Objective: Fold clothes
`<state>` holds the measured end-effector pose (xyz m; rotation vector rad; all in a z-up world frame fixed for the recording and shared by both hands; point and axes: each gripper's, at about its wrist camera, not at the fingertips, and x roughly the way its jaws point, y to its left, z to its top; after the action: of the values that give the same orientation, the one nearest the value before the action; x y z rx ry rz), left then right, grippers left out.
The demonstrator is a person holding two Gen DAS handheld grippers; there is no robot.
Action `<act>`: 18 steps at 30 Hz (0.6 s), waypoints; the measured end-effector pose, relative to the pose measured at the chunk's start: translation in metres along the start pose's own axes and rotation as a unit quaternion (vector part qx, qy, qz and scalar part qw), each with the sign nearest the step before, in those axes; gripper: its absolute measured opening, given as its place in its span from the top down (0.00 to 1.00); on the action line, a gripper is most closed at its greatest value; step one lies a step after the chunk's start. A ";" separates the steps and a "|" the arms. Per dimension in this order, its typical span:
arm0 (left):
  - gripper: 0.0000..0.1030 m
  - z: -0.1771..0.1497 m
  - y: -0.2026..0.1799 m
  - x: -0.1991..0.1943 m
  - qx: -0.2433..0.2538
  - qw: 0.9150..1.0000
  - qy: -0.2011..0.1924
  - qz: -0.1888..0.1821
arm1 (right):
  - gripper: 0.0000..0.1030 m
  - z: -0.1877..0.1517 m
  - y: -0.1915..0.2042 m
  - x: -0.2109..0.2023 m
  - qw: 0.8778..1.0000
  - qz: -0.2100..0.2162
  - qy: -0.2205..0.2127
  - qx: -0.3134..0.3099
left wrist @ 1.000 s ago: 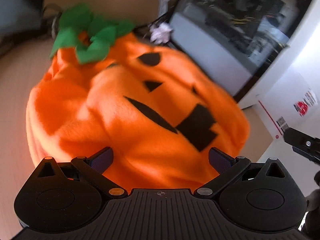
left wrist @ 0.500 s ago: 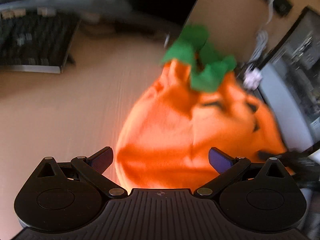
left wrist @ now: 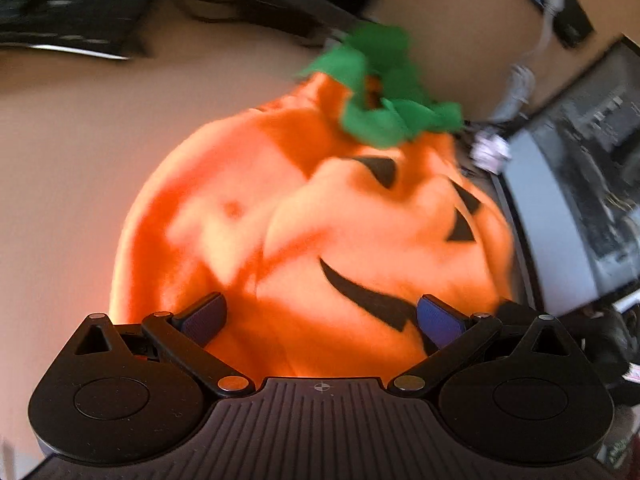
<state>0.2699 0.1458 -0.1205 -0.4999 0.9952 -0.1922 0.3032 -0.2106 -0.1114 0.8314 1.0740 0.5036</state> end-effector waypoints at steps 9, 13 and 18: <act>0.00 0.004 0.057 0.001 -0.064 0.990 0.065 -0.111 | 0.00 -0.039 0.037 0.010 0.979 -0.105 0.006 -0.175; 0.00 0.003 0.045 0.010 0.005 0.989 0.082 -0.121 | 0.00 -0.047 0.051 0.013 0.973 -0.154 -0.011 -0.173; 0.00 0.012 0.044 0.011 0.065 0.982 0.114 -0.135 | 0.00 -0.054 0.067 0.035 0.964 -0.204 -0.006 -0.168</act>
<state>0.2831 0.1843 -0.1448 -0.5003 1.1267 -0.5637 0.2709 -0.1265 -0.0905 0.3013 1.0756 0.3168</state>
